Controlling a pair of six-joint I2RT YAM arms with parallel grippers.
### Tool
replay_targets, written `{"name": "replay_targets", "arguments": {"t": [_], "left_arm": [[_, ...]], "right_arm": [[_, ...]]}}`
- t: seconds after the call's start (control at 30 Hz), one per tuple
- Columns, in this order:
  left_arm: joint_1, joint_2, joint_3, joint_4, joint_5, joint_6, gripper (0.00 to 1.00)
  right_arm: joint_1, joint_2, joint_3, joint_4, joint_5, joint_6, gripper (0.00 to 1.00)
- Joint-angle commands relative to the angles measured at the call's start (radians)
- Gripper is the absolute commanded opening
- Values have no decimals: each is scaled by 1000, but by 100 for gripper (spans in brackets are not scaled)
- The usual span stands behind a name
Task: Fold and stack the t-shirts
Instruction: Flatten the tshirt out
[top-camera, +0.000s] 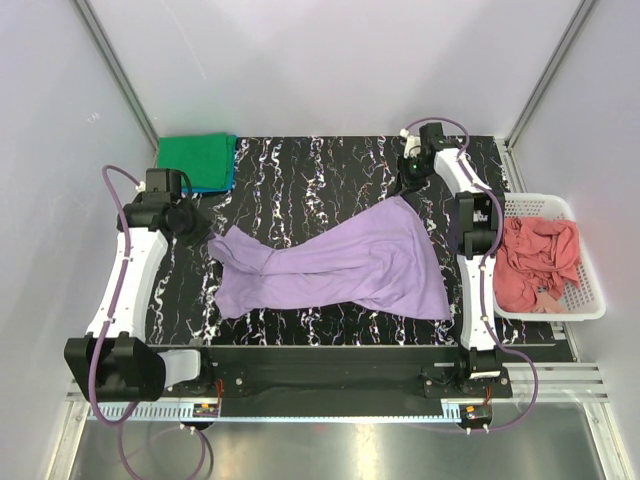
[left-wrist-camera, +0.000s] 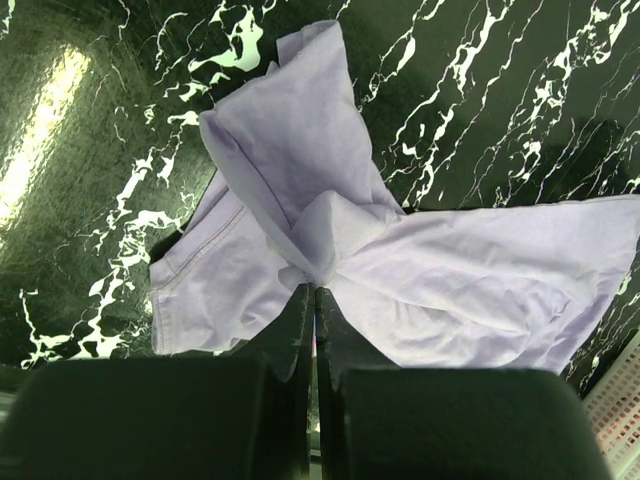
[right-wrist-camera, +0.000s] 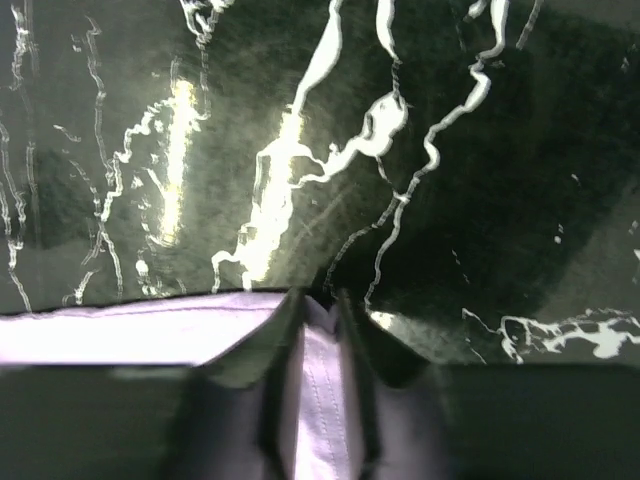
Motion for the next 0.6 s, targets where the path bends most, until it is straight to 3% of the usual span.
{"name": "replay_targets", "arguments": {"t": [0.0,0.07,0.2,0.4,0.5,0.57], "left_arm": [[4,14,-3,54,0,10,0],[4,20,-3,68,-2,7,0],[2,55,75,85,-17,-20,0],[14,131,409,41,4,-105,0],[40,129,584,1,12,-123,0],[74,108,634,-10,27,-138,0]], "right_arm": [[-1,14,-7,-36,46,-27,17],[-3,1,-2,-25,63,-13,0],[-4,-65,100,-50,167,65,0],[-21,-310,303,-102,394,200,0],[-40,-464,337,-93,479,234,0],[-43,-603,271,-27,493,247,0]]}}
